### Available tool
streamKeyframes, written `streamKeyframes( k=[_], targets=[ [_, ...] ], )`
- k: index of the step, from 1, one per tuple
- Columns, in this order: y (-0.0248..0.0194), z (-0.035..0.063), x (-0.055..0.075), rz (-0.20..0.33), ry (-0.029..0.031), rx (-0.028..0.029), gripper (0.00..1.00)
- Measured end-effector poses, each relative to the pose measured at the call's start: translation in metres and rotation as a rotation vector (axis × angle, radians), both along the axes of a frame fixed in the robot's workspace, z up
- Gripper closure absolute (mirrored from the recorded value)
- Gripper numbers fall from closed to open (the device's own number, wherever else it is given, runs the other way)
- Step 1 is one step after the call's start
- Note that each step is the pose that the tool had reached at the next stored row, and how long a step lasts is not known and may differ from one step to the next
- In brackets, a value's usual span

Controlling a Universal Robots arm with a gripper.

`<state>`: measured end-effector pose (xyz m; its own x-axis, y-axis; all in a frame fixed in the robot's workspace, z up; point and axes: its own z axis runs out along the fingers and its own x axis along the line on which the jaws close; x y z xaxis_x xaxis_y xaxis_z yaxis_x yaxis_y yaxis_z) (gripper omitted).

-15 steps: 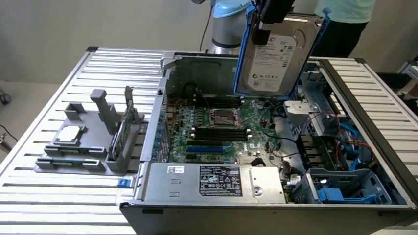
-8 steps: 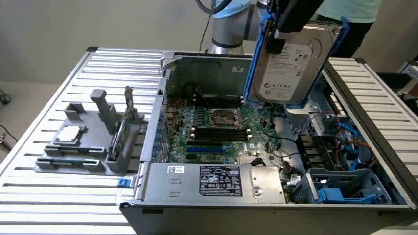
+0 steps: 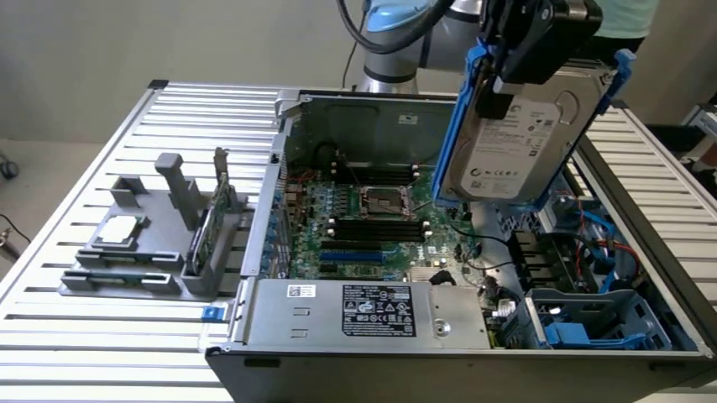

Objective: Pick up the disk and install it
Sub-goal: 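Pick up the disk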

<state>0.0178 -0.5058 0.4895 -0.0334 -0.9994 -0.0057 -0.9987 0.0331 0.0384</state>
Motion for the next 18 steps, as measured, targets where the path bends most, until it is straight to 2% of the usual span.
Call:
streamKeyframes(
  k=[3,6,18],
  targets=[
    [-0.0131,-0.0014,0.002,0.000,0.0000,0.0003,0.67],
    [-0.0236,-0.0021,0.007,0.000,0.0000,0.0002,0.67],
    [-0.0612,-0.0057,0.036,0.000,0.0000,0.0002,0.67]
  ],
)
